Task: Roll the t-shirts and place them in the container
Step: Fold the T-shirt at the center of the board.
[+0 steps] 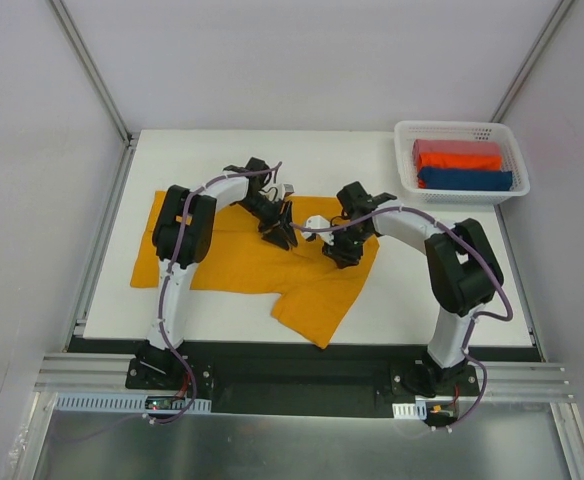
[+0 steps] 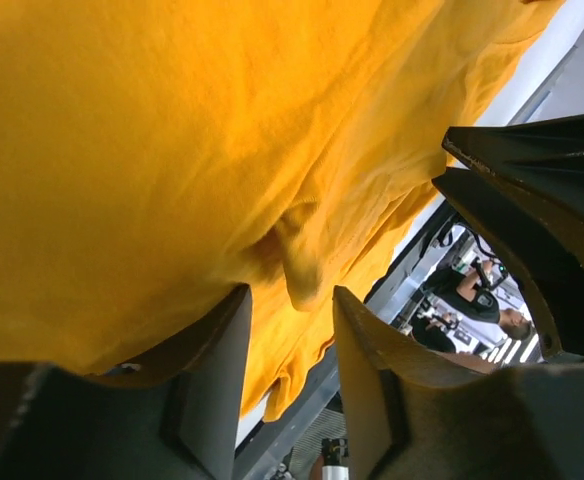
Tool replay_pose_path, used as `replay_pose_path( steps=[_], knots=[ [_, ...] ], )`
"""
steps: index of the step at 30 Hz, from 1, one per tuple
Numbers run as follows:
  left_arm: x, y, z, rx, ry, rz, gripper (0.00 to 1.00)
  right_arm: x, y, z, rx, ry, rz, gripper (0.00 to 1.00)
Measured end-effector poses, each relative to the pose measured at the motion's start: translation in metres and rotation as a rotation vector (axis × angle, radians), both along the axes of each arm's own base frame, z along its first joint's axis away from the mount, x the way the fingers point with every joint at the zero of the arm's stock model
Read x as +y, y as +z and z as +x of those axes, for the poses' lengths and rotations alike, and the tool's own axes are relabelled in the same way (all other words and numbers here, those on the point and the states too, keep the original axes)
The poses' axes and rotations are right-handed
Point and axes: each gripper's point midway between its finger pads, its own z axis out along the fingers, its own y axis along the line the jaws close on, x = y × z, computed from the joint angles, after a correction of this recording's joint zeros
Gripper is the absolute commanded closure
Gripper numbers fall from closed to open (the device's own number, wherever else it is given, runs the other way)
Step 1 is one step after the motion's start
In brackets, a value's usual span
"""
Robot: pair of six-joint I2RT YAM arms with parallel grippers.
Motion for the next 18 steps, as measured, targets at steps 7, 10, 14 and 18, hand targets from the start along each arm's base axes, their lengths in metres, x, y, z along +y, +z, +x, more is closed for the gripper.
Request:
replay_pose_path(
  steps=[7, 10, 14, 18],
  knots=[
    [-0.004, -0.006, 0.000, 0.029, 0.002, -0.029, 0.90, 0.001, 0.001, 0.005, -0.014, -0.003, -0.006, 0.92],
    [-0.007, -0.006, 0.000, 0.043, 0.008, -0.045, 1.00, 0.003, 0.005, 0.007, -0.019, -0.007, -0.001, 0.99],
    [-0.011, 0.001, 0.000, 0.051, 0.007, -0.086, 1.00, 0.005, 0.011, 0.009, -0.014, -0.009, 0.006, 0.99],
    [-0.014, 0.006, 0.001, 0.060, 0.008, -0.118, 1.00, 0.007, 0.019, 0.005, 0.006, -0.007, 0.020, 0.99]
  ],
)
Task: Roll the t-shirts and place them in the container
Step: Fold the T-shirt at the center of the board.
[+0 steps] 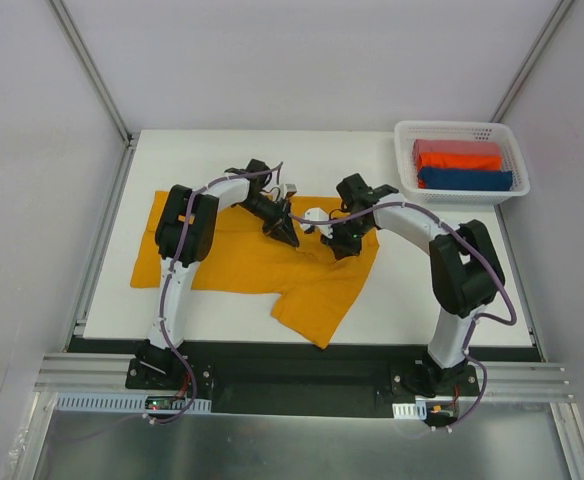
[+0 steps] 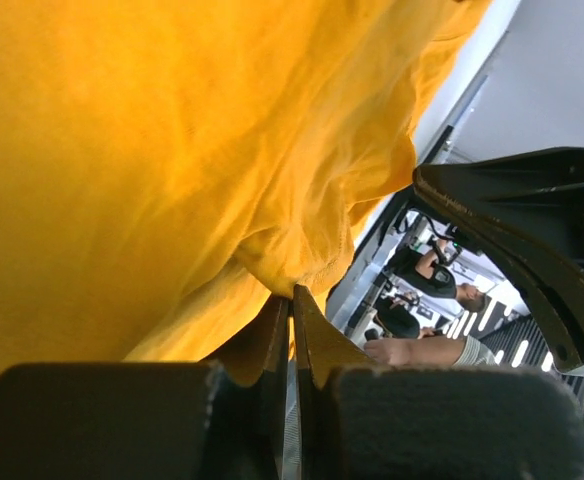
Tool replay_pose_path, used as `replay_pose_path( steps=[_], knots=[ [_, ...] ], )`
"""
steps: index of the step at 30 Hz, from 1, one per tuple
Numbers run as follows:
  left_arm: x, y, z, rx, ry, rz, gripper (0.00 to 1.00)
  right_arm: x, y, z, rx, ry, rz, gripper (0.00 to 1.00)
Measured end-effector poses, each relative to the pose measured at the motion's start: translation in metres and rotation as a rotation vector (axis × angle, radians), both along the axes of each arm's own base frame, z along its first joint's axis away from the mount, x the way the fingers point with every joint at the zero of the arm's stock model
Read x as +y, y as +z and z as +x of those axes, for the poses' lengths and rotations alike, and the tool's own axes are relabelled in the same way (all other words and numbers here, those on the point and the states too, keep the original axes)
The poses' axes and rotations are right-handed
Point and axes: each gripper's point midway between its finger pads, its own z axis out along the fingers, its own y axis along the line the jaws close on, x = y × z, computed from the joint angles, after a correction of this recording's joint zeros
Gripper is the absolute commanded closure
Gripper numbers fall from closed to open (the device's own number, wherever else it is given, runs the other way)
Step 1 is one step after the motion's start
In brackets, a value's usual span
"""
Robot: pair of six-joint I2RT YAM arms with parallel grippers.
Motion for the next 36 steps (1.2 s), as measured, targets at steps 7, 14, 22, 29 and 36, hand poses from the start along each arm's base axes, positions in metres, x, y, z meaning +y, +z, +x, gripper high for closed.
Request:
replay_pose_path(
  steps=[7, 14, 22, 29, 36],
  knots=[
    [-0.004, 0.008, 0.000, 0.012, -0.001, -0.047, 1.00, 0.001, 0.016, -0.018, 0.057, 0.001, 0.027, 0.99],
    [0.000, 0.024, 0.003, 0.001, 0.013, -0.082, 1.00, 0.000, 0.033, -0.030, 0.081, -0.010, 0.049, 0.93],
    [0.004, 0.035, 0.005, 0.000, 0.032, -0.102, 1.00, -0.008, 0.013, -0.029, 0.040, -0.047, 0.021, 0.59],
    [0.003, 0.037, 0.005, 0.011, 0.038, -0.110, 1.00, -0.002, -0.008, -0.006, -0.011, -0.052, -0.011, 0.60],
    [0.003, 0.037, 0.006, 0.008, 0.038, -0.113, 1.00, 0.010, -0.017, 0.010, -0.035, -0.038, -0.030, 0.59]
  ],
)
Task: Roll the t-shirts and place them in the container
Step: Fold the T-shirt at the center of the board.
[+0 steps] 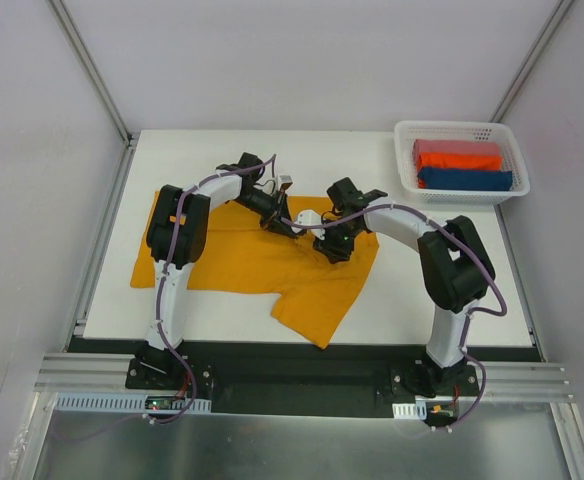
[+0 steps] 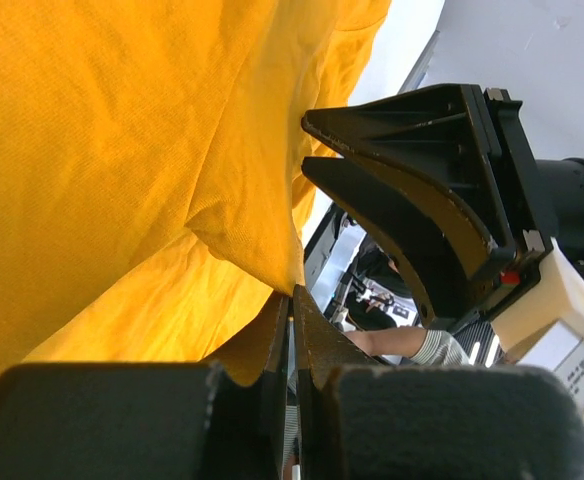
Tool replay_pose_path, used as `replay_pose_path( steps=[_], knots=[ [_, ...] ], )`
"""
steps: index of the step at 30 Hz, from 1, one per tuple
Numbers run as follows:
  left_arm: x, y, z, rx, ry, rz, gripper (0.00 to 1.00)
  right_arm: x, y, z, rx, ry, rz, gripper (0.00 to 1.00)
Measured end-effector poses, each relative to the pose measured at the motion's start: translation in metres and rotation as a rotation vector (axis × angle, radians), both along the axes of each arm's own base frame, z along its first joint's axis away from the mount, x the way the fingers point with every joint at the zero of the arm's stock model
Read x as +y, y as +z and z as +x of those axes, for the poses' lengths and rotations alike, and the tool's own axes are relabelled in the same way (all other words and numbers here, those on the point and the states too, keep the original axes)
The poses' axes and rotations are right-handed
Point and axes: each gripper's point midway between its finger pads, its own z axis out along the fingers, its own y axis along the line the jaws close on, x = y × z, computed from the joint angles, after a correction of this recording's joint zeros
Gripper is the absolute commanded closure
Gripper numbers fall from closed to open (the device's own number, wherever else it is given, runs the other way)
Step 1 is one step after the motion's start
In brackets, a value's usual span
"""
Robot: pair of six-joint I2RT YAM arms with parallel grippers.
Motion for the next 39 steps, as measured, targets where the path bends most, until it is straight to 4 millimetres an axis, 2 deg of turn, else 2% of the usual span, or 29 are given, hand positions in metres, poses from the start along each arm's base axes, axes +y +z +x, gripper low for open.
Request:
replay_pose_path(
  steps=[5, 12, 21, 24, 25, 29, 34, 39],
  knots=[
    [0.000, 0.000, 0.001, -0.005, 0.000, -0.002, 1.00, 0.004, 0.002, -0.001, 0.001, 0.017, -0.001, 0.59],
    [0.000, 0.000, 0.001, -0.005, 0.001, -0.002, 1.00, -0.001, 0.001, -0.011, 0.034, 0.031, -0.021, 0.58],
    [0.000, 0.000, 0.001, -0.005, 0.001, -0.001, 1.00, -0.004, -0.002, -0.009, 0.015, 0.036, -0.055, 0.59],
    [0.000, 0.000, 0.001, -0.005, 0.000, -0.001, 1.00, -0.003, -0.005, -0.010, 0.012, 0.047, -0.072, 0.72],
    [0.000, 0.000, 0.001, -0.005, 0.001, -0.001, 1.00, -0.003, -0.006, -0.011, 0.011, 0.050, -0.076, 0.82],
    [0.000, 0.000, 0.001, -0.004, 0.001, -0.001, 1.00, -0.004, -0.007, -0.010, 0.006, 0.055, -0.086, 0.99],
    [0.000, 0.000, 0.001, -0.004, 0.001, -0.001, 1.00, -0.005, -0.004, -0.011, 0.009, 0.049, -0.091, 0.99],
    [0.001, -0.002, 0.002, -0.001, 0.005, 0.000, 1.00, -0.001, 0.012, -0.016, 0.014, 0.045, -0.089, 0.99]
  ],
)
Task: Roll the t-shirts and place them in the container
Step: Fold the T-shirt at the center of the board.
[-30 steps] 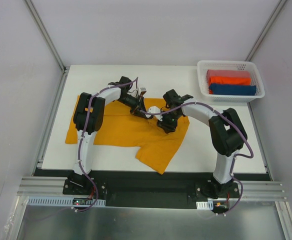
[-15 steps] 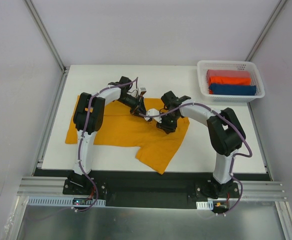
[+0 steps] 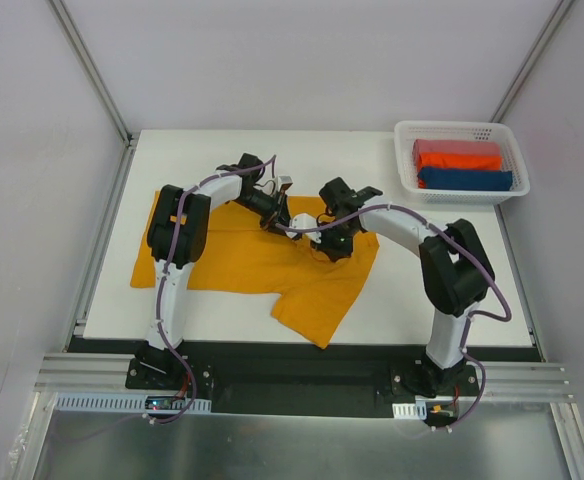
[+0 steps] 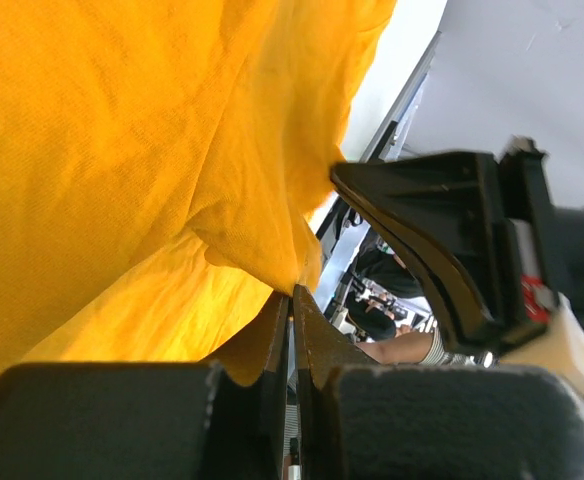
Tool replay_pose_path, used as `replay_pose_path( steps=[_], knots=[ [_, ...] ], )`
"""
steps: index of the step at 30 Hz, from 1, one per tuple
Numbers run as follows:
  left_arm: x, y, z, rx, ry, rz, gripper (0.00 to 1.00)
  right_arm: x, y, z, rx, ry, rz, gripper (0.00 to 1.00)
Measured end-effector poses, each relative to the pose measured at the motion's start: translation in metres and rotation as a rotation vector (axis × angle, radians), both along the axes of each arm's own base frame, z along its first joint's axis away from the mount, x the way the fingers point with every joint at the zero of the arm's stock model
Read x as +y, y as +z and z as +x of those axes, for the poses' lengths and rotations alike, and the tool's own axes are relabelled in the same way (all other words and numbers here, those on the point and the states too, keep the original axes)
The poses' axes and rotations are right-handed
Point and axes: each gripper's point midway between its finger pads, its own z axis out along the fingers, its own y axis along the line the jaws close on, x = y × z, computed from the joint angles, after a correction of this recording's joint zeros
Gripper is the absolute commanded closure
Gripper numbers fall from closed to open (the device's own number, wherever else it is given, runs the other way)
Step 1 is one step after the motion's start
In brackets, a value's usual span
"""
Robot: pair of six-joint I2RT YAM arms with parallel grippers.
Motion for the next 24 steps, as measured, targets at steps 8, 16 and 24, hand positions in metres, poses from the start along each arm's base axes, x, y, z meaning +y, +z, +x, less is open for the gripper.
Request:
replay_pose_path(
  steps=[8, 16, 24],
  knots=[
    [0.000, -0.002, 0.000, 0.005, 0.000, 0.002, 1.00, 0.012, 0.023, -0.010, 0.000, -0.010, 0.019, 0.99],
    [0.002, -0.002, 0.002, 0.005, 0.007, 0.002, 1.00, 0.017, 0.024, -0.025, 0.042, -0.025, 0.005, 0.99],
    [0.007, -0.008, -0.003, 0.019, 0.008, 0.008, 0.62, 0.009, 0.024, -0.035, 0.079, -0.025, -0.030, 0.60]
  ],
)
